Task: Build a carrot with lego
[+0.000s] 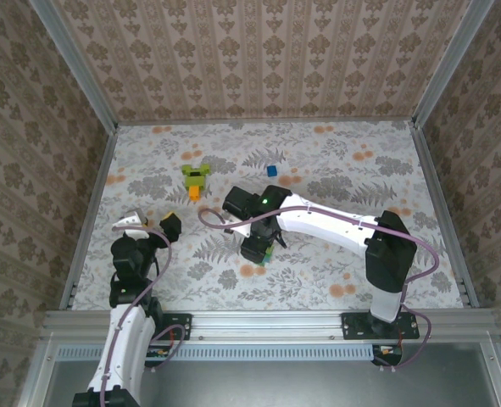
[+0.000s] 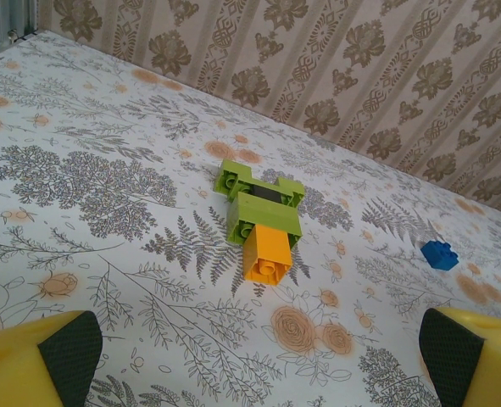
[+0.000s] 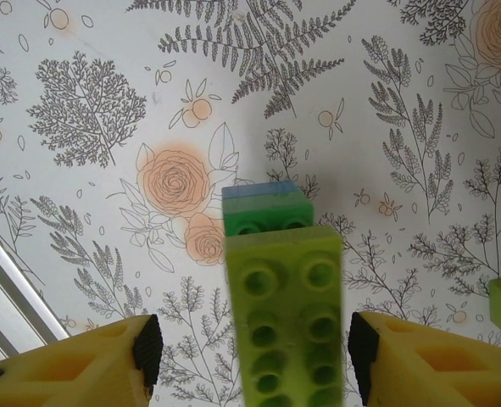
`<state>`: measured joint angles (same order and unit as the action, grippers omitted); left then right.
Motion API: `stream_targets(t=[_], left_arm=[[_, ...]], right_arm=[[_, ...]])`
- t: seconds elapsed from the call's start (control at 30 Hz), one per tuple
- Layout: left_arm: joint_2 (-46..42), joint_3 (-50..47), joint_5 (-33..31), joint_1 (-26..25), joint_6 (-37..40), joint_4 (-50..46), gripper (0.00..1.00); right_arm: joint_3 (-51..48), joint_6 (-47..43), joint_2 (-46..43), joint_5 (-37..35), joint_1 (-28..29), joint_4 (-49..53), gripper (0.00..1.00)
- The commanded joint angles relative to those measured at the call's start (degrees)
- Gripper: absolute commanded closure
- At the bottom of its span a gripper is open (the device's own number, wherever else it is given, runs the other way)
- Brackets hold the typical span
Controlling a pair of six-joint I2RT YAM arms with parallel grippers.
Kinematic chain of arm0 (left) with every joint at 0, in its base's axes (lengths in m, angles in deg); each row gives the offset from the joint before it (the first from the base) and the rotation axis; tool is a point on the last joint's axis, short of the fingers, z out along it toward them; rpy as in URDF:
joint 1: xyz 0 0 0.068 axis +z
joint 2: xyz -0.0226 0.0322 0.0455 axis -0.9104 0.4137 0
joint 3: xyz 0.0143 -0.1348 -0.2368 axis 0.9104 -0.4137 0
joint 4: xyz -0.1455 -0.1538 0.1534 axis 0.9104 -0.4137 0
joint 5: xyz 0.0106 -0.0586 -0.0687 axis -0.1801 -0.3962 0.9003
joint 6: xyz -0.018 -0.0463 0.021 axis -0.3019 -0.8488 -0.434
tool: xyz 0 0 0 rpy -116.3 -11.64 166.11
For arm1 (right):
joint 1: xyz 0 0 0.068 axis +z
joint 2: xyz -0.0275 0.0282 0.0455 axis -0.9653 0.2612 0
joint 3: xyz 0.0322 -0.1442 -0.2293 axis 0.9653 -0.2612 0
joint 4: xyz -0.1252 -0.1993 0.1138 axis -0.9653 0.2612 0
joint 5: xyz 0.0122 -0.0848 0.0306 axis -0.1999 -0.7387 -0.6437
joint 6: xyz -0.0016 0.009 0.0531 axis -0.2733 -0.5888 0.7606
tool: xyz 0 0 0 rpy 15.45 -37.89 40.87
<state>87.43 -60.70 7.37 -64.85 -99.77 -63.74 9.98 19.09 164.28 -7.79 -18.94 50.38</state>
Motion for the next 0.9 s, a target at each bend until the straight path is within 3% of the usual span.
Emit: stream_targets(t=[0.0, 0.3, 0.5, 0.67, 0.87], left_arm=[[-0.2, -1.0, -0.5, -0.4, 1.1, 1.7, 0.0], [-0.2, -1.0, -0.5, -0.5, 1.3, 1.7, 0.0], [-0.1, -1.0, -0.5, -0.6, 1.2, 1.8, 0.0], [-0.1, -1.0, -0.5, -0.7, 1.3, 1.8, 0.0], [-0.1, -1.0, -0.6, -0.7, 1.3, 1.8, 0.0]], right_arm=[[1.4, 0.1, -3.3, 0.2, 0.2, -0.1, 0.37], [-1.0, 3.1, -7.0, -4.3, -1.7, -3.2, 0.36], [-3.3, 12.9, -9.0, -10.1, -9.6, -6.3, 0.34], [-6.0, 26.1, -7.2, -9.9, -19.5, -7.0, 0.35], [-9.4, 33.9, -3.6, -11.5, -23.1, -9.7, 0.35]])
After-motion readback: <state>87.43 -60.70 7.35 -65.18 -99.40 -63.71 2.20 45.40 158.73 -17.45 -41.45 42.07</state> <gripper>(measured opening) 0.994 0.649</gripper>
